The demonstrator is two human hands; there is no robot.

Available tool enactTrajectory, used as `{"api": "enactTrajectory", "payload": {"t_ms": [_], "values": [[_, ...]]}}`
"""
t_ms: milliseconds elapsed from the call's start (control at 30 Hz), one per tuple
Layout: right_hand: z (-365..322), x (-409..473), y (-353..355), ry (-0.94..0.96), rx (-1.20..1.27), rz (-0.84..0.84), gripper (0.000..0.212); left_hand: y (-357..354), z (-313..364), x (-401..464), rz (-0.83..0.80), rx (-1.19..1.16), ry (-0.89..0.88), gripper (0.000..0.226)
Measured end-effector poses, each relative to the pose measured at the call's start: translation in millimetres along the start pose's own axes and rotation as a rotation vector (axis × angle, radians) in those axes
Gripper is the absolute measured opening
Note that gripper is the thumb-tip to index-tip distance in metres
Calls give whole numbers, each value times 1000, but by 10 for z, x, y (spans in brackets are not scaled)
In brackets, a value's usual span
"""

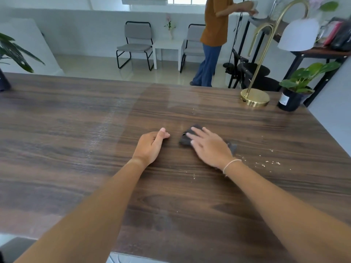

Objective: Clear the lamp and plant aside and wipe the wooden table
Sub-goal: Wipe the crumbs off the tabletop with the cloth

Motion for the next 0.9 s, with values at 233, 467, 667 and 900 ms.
{"api": "enactTrajectory", "payload": {"t_ms": [233, 467, 667, 900], "values": [[-7, -785, -184, 299, 17, -45, 37, 10, -42, 19, -14, -14, -2, 47], [-428, -508, -227, 146, -23, 11, 41, -2, -5, 9, -15, 19, -1, 47], [164, -1089, -214, 155, -5, -7, 39, -9, 48, 25, -19, 20, 16, 48], [247, -999, -191, -25, -40, 32, 41, -467, 380, 279, -120, 54, -64, 45]]}}
Point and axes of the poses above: each hand's wrist, its own x-axis towards the middle knuckle, its own y-axis out of the back of the hand, z = x × y, the point moved 1 cm from there along x, towards the middle knuckle, and after that the axes turned 15 degrees about -z, right-handed, at the moved point
